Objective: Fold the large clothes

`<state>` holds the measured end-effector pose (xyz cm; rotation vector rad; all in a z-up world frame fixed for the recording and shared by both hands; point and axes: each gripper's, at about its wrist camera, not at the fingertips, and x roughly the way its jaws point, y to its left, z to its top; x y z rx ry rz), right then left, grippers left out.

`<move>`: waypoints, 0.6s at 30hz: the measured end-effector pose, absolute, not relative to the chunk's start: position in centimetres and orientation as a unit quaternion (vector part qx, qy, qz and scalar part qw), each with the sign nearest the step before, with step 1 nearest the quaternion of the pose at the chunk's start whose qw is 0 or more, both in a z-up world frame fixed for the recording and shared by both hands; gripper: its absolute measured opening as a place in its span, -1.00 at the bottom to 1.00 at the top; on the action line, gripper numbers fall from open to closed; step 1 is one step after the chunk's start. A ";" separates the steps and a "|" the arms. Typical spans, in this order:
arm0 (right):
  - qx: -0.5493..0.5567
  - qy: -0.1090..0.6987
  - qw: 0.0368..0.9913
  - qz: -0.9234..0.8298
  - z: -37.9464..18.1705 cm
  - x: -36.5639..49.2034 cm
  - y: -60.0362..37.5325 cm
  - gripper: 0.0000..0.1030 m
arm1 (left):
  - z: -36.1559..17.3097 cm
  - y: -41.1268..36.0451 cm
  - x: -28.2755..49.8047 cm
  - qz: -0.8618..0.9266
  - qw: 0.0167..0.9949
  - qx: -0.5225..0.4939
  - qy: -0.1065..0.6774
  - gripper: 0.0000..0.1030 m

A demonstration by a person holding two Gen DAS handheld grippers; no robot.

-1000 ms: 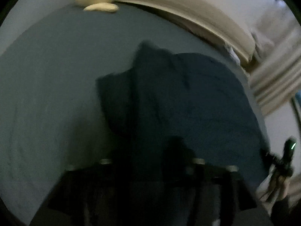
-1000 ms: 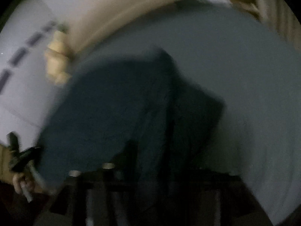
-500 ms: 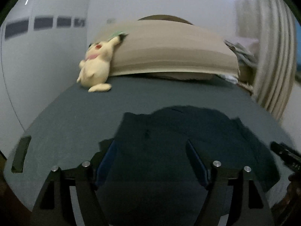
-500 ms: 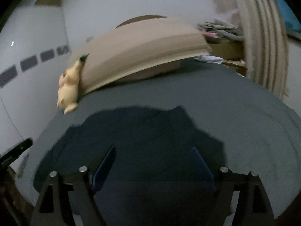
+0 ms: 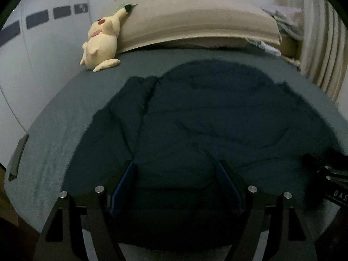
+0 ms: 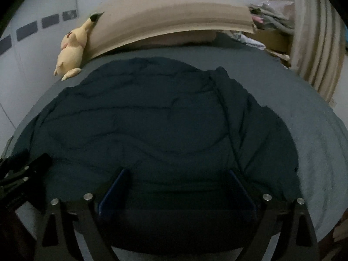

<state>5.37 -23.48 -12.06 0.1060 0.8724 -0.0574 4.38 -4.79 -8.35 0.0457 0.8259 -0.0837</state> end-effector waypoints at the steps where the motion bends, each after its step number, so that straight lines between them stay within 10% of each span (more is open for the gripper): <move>1: 0.064 0.413 0.908 -0.025 -10.9 5.5 -24.0 0.83 | -7.1 -4.7 4.2 -0.043 0.921 0.017 0.387 0.51; 8: 0.079 0.382 0.921 -0.014 -4.9 12.1 -26.0 0.93 | -2.3 -7.6 13.3 -0.051 0.928 0.045 0.366 0.52; 18: 0.111 0.441 0.890 -0.038 -9.7 24.6 -26.5 0.93 | -8.6 -10.7 24.1 -0.029 0.894 0.058 0.443 0.52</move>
